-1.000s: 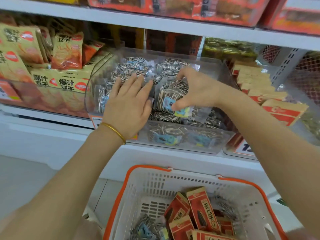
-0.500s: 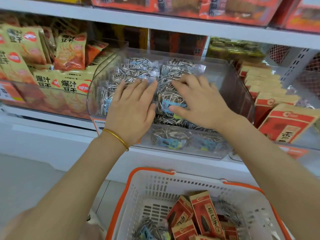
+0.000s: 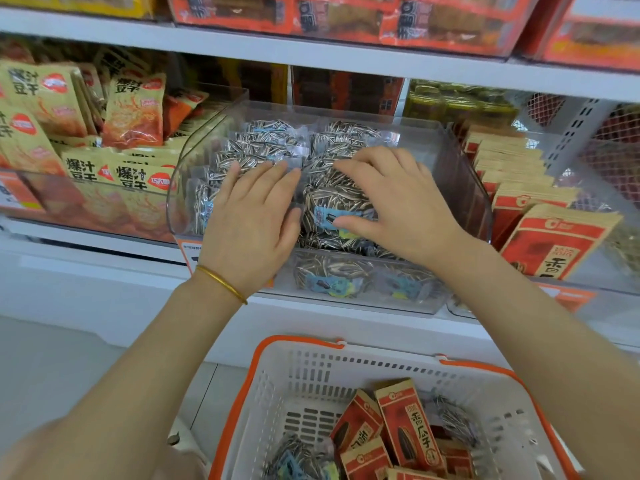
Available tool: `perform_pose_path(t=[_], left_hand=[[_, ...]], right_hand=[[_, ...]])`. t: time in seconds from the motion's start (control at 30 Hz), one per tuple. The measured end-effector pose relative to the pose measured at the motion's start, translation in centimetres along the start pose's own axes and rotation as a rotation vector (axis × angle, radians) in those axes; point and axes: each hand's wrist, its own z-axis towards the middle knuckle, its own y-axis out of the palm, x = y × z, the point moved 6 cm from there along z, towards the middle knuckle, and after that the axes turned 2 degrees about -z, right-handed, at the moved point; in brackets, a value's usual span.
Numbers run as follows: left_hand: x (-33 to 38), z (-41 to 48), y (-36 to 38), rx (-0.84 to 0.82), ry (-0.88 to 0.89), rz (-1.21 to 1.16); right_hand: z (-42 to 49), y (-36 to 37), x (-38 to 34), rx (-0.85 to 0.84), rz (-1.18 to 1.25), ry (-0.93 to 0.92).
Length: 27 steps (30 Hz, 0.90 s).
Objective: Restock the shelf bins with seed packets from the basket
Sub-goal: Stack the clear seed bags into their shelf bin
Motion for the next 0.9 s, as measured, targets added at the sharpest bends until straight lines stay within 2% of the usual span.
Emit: perform_pose_path(t=[0.07,0.17,0.23,0.27,0.33,0.47,0.53,0.67,0.77,0.9], left_hand=[[0.6,-0.3,-1.2,0.076,0.043,-0.027],[2.3,-2.3,-3.5,0.204,0.126,-0.048],[3.7,-4.8,-3.5,0.137,0.24,-0.061],[4.2,-6.3,-2.8,0.049,0.291,-0.075],[4.6,-9.6,-0.5,-0.185,0.319,-0.099],[3.7,-15.7,4.1,-0.615,0.28,-0.119],[3.0,-17.7,5.5,-0.749,0.28,-0.107],[2.8,-18.8,7.1,-0.871,0.253,-0.016],[2.6,-18.6,8.1,-1.015,0.228,0.063],[2.1,-18.2,8.5,-1.058,0.208,0.061]], right_hand=[[-0.6,-0.9,-0.2,0.079,0.023,-0.007],[-3.6,-3.0,-1.8,0.304,0.179,-0.057],[-7.1,-1.9,-3.9,0.354,0.327,-0.09],[-9.0,-0.2,-5.1,0.304,0.374,-0.098],[-12.8,5.3,-7.4,0.069,0.43,-0.092],[-19.9,18.6,-10.9,-0.71,0.58,0.066],[-22.4,22.8,-12.5,-0.943,0.6,0.122],[-24.7,27.7,-15.1,-1.163,0.514,0.152],[-25.6,29.8,-16.1,-1.264,0.406,0.138],[-27.3,31.7,-17.4,-1.352,0.413,0.188]])
